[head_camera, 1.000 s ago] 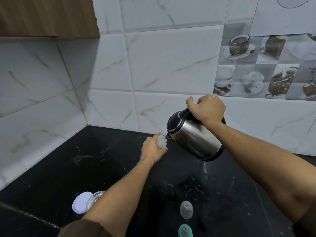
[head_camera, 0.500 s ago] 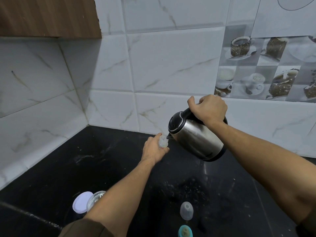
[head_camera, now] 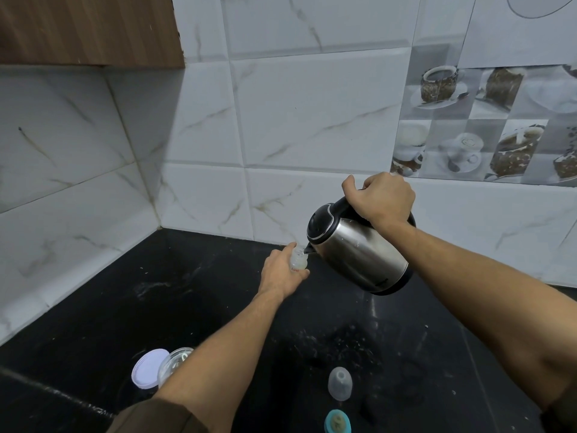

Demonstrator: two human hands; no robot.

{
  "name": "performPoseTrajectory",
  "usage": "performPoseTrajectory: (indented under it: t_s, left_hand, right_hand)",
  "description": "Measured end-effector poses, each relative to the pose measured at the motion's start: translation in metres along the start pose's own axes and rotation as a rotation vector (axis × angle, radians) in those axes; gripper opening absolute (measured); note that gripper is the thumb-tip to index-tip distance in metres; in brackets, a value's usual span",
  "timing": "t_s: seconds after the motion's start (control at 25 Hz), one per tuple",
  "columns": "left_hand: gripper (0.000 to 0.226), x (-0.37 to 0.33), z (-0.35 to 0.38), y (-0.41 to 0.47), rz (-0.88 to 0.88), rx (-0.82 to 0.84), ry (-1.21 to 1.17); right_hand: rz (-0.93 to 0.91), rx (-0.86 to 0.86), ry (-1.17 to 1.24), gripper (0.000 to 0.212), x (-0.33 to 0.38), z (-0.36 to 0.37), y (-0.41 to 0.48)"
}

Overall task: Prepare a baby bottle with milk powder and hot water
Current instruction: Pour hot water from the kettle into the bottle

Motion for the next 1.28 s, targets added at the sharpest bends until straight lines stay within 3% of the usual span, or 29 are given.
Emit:
performPoseTrajectory:
  t_s: [1.28]
  left_hand:
    - [0.076, 0.0000, 0.0009, -0.0006, 0.015, 0.004, 0.014]
  right_hand:
    - [0.007, -0.004, -0.021, 0.059, -0.0028, 0.0041, -0.0011]
Point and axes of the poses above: each hand's wrist, its own y-axis towards the middle knuckle, its own z-axis out of the palm, x = y × z, the point moved 1 cm from there along y, towards the middle knuckle, and after that the axes turned 12 degrees about x, right-handed, at the moved point
